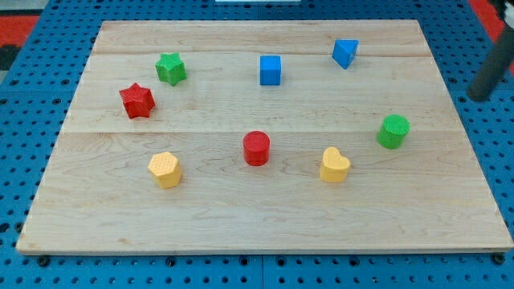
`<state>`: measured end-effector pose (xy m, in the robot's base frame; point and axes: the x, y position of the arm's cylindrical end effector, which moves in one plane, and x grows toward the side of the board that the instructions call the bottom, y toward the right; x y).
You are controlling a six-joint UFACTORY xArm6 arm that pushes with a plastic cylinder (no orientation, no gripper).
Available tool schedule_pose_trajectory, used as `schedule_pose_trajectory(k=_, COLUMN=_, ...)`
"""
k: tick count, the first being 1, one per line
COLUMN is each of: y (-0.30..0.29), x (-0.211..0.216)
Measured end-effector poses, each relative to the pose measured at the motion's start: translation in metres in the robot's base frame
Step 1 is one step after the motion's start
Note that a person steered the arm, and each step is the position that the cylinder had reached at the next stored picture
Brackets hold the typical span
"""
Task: Move the yellow heart diagonally right of the red circle
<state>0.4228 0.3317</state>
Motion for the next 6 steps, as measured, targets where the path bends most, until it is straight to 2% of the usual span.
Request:
schedule_pose_trajectory(k=1, y=-0.024, x=0.096)
schedule_pose_trajectory(k=2, y=-0.091, x=0.116)
schedule_pose_trajectory(k=3, y=-0.185, x=0.092)
schedule_pose_trajectory(k=4, y=-0.198, x=0.137)
schedule_pose_trajectory(k=5, y=-0.238, x=0.113)
schedule_pose_trajectory(k=6, y=-0.267, x=0.042)
